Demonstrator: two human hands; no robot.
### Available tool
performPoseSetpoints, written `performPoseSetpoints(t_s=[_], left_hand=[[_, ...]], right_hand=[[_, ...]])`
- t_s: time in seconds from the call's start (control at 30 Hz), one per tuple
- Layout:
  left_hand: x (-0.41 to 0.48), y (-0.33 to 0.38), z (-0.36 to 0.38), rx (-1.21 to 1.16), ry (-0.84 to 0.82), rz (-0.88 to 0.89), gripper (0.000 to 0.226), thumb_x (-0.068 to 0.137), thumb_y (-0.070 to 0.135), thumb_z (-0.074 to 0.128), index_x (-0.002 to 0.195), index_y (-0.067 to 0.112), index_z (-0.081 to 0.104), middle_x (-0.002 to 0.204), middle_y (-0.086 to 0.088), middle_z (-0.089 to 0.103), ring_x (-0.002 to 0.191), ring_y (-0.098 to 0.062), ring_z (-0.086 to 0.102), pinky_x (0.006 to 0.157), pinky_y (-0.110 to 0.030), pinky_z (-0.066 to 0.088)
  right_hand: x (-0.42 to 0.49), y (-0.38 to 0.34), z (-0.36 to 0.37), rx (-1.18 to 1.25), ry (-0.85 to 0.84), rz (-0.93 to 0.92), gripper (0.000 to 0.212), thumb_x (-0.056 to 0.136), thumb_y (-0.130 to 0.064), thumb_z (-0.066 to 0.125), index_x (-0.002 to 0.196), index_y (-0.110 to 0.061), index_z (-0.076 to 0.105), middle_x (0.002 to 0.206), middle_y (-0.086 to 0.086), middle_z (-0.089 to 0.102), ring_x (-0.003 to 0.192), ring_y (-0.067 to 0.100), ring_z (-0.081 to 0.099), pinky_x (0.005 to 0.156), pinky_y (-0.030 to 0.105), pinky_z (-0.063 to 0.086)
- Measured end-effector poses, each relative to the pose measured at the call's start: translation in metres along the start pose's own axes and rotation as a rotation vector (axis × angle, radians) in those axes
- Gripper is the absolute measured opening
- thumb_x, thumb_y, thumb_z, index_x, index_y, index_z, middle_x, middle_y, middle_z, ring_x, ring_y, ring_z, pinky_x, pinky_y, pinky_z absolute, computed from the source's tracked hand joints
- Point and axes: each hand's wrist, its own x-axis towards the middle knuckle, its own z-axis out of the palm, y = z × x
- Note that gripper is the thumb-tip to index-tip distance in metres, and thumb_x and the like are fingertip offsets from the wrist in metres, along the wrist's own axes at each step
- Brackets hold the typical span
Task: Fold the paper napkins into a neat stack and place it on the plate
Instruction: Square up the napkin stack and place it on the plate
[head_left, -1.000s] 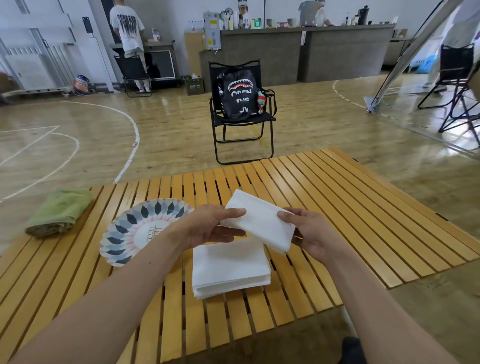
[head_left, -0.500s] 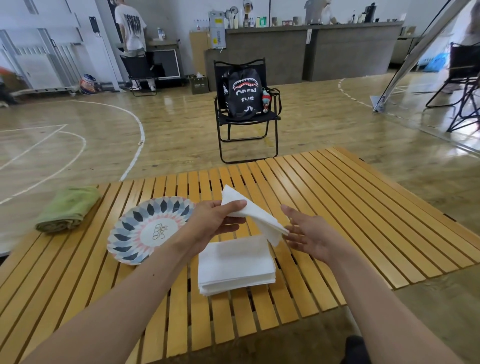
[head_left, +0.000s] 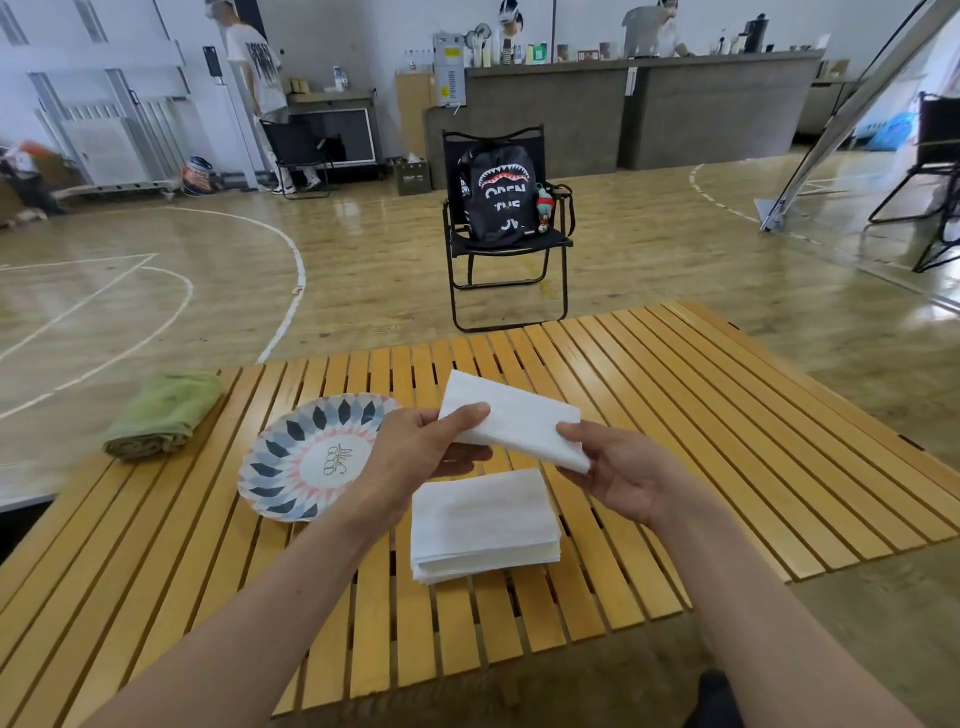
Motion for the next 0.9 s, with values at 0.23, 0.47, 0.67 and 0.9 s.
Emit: performPoseSetpoints(t_s=[0.23,0.47,0.67,0.9], left_hand=[[-0.004,-0.030,-0.026,0.099,0.231,-0.086,0.053,0.078,0.024,0.083,0.122,0.015,0.055,0.114,-0.007,0.063,0.092,-0.020,0.067,0.069,-0.034,0.060],[-0.014,-0.043,-0.043,0.223,0.225,-0.093,0.048,0.079,0.013,0.082,0.117,0.013,0.054,0.107,-0.008,0.065,0.081,-0.018,0.070,0.048,-0.022,0.056],[-0.013,-0.070,-0.044,0.406,0.256,-0.100,0.045,0.074,0.022,0.087,0.105,0.013,0.056,0.101,-0.013,0.071,0.082,-0.025,0.072,0.054,-0.029,0.060],[-0.019,-0.070,-0.046,0.480,0.256,-0.181,0.048,0.079,0.040,0.081,0.110,0.011,0.059,0.090,-0.008,0.070,0.071,-0.019,0.070,0.060,-0.030,0.059]], right_hand=[[-0.002,0.010,0.010,-0.309,-0.017,-0.034,0.036,0.089,-0.007,0.073,0.123,-0.003,0.063,0.111,0.015,0.074,0.094,0.027,0.073,0.072,0.035,0.064],[-0.004,0.021,0.019,-0.623,0.148,-0.109,0.041,0.078,-0.012,0.085,0.112,-0.004,0.063,0.104,0.012,0.073,0.087,0.022,0.073,0.057,0.029,0.060],[0.003,0.037,0.018,-0.900,0.251,-0.019,0.054,0.072,-0.021,0.090,0.113,-0.004,0.060,0.096,0.014,0.071,0.082,0.026,0.073,0.074,0.040,0.064],[0.008,0.037,0.012,-0.983,0.287,0.017,0.073,0.070,-0.036,0.090,0.126,-0.001,0.060,0.107,0.012,0.069,0.094,0.027,0.067,0.087,0.044,0.060]])
